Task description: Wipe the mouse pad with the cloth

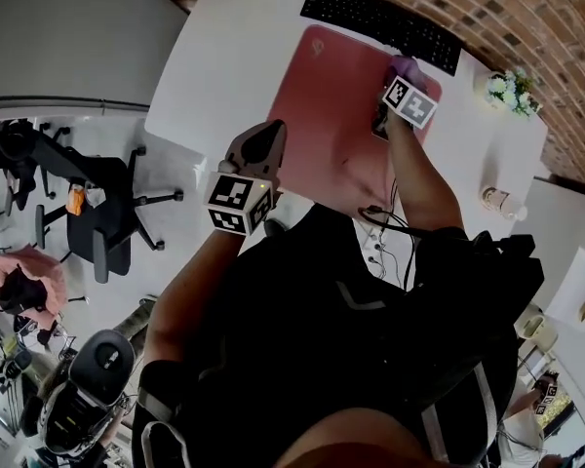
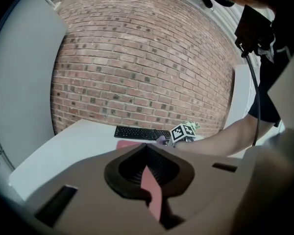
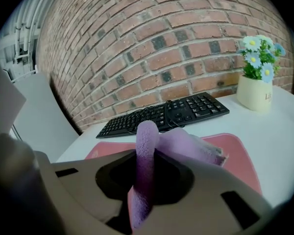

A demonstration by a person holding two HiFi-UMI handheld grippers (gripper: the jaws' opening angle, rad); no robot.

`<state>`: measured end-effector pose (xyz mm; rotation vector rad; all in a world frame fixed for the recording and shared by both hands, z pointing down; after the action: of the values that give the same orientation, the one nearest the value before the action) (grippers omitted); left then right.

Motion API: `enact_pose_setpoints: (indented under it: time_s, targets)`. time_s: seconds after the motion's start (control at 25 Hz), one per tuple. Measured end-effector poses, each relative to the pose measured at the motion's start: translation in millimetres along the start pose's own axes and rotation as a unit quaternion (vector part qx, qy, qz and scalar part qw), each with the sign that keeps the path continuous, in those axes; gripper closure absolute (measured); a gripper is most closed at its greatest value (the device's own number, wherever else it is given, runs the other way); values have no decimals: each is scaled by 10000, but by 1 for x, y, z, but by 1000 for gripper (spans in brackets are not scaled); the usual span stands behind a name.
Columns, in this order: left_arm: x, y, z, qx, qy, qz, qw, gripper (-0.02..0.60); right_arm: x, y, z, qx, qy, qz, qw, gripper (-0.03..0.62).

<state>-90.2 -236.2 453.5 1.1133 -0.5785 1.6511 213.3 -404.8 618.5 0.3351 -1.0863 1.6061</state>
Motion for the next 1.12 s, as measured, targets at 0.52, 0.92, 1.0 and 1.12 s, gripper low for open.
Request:
enact_pose_setpoints:
  time_s: [0.52, 0.92, 1.0, 1.12]
  targets:
    - [8, 19, -21, -483, -25, -222, 9986, 578, 10, 62, 43, -726, 317, -106, 9968, 531]
    - [12, 33, -38, -894, -51, -376, 9953, 578, 15, 102, 72, -1029, 504, -282, 9930, 531]
    - [10, 34, -42, -991, -115, -330, 9945, 577, 16, 111, 78, -1087, 544, -325, 9921, 531]
    - [9, 38, -47, -1116, -158, -353, 9930, 578, 17, 124, 88, -1177, 607, -379, 9905, 531]
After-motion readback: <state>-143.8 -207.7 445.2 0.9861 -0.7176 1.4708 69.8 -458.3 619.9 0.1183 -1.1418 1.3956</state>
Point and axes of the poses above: the fingertips, and each gripper's own axes: z forward along the fingers, y to its left, x out of its underside, the point moved 8 cm from there along -z, backward along the fingers, and after that the axes turned 9 degrees about -x, right-handed, at the moved point
